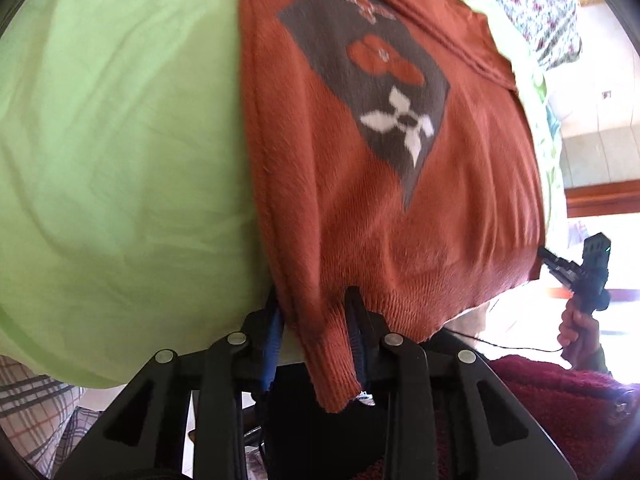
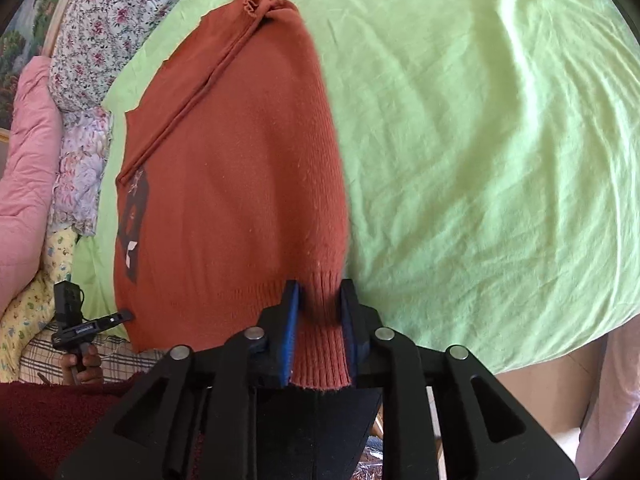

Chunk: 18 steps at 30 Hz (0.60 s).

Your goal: Fold small clothes

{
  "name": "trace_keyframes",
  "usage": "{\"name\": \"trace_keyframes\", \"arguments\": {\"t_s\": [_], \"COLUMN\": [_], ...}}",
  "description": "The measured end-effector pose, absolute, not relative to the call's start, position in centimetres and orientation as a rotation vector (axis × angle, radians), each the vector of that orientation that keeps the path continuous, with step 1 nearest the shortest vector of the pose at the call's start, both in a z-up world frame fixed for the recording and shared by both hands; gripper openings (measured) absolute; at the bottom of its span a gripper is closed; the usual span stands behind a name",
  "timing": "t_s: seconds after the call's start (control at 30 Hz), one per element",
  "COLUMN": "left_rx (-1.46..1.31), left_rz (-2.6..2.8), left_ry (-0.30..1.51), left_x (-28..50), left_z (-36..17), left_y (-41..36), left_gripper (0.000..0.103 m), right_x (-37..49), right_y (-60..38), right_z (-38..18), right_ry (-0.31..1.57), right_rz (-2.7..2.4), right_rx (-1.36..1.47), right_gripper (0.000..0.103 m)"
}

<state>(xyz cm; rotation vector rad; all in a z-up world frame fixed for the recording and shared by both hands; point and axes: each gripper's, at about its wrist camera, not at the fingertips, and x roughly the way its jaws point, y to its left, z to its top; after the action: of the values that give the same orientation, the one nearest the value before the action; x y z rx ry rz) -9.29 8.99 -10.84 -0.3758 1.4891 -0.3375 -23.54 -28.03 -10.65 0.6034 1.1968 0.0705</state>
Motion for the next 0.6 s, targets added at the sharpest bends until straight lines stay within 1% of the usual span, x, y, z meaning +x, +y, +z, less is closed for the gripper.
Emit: {"name": "trace_keyframes", "arguments": {"t_s": [0.1, 0.13, 0.17, 0.2, 0.23, 0.33, 0.4, 0.6], "left_rx": [-0.329, -0.317, -0.299, -0.293, -0.279, -0.259, -0.302, -0.436], "left_rz": [-0.368, -0.38, -0.4, -0.417, -0.421, -0.431, -0.431, -0.417], "left_ry": [1.491, 1.489, 1.482, 1.476, 1.457, 1.391, 1.361, 1.229], "left_x": [-9.3, -9.3, -9.3, -9.4, -9.5, -10.4, -10.7, -9.3], "left_z": [-11.1, -11.0, -10.9, -10.7, -10.4, -9.2, -8.8, -4.9], "left_y": [7.8, 7.3, 7.0, 6.7, 6.5, 6.8, 7.7, 10.0], "left_gripper": [0.031, 0.029, 0.013, 0.007, 0.006, 0.005, 0.005, 0.005], "right_x": [-23.6, -23.5, -23.5, -23.4, -23.5, -24.1, -24.3, -24.0], "right_y": [-27.8, -27.5, -27.4, -27.3, -27.4, -28.0, -28.4, -28.7], "right_z": [-10.7, -10.7, -10.7, -10.7, -10.7, -10.3, -10.1, -6.5], "right_ry": [1.197, 1.198, 1.199, 1.2, 1.205, 1.18, 1.163, 0.995], "right_rz": [0.066, 0.061, 0.061, 0.055, 0.05, 0.042, 0.052, 0.116], "right_rx": [0.6, 0.586, 0.581, 0.574, 0.575, 0.597, 0.628, 0.725], "right_gripper": [0.026, 0.026, 0.025, 0.015, 0.008, 0.007, 0.007, 0.007]}}
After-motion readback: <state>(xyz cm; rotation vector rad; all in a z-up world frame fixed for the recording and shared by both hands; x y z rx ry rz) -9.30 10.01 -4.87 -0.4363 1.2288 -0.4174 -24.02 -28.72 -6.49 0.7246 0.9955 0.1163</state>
